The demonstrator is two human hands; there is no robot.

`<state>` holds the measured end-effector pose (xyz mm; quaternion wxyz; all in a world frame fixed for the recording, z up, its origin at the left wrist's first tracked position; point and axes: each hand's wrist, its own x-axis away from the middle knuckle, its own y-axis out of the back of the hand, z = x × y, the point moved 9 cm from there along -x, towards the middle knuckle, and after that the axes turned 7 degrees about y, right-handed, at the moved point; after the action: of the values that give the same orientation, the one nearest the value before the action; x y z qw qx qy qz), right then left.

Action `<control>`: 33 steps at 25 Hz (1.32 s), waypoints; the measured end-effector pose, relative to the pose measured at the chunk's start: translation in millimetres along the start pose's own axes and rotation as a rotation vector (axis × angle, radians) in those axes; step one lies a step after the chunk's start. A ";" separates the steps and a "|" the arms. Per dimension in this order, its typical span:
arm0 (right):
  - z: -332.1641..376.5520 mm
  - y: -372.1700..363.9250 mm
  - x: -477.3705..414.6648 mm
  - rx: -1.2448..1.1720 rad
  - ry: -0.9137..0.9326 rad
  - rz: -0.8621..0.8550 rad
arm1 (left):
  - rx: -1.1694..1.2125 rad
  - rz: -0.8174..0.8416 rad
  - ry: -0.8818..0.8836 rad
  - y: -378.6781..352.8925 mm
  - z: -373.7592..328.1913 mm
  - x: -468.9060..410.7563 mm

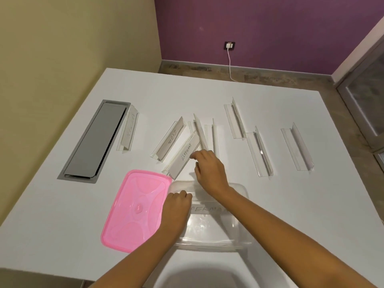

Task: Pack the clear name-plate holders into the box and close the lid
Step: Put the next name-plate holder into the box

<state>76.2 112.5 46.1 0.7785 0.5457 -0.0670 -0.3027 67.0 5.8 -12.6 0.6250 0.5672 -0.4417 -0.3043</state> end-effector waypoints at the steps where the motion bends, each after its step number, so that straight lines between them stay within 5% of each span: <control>1: 2.6 -17.4 -16.7 0.024 0.060 0.124 | -0.001 0.006 0.003 -0.1 0.0 -0.6; 7: -9.6 -99.7 -68.6 0.407 0.342 0.557 | 0.010 0.021 0.011 -7.6 5.0 -4.9; 11: -13.8 -117.8 -75.5 0.592 0.468 0.596 | 0.021 0.016 0.024 -10.5 8.9 -6.2; 20: -6.0 -121.5 -65.7 0.564 0.740 0.519 | 0.026 0.033 0.060 -14.3 12.1 -6.8; 26: -16.8 -104.1 -75.0 0.465 0.518 0.522 | 0.064 0.002 0.060 -11.3 12.9 -6.2; 33: -5.9 3.4 -35.1 0.241 0.273 0.284 | 0.174 -0.093 0.115 5.3 16.5 1.0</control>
<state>51.8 137.1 54.8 0.7442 0.6559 -0.0727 -0.1033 52.0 -1.5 -7.8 0.5829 0.6558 -0.4029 -0.2604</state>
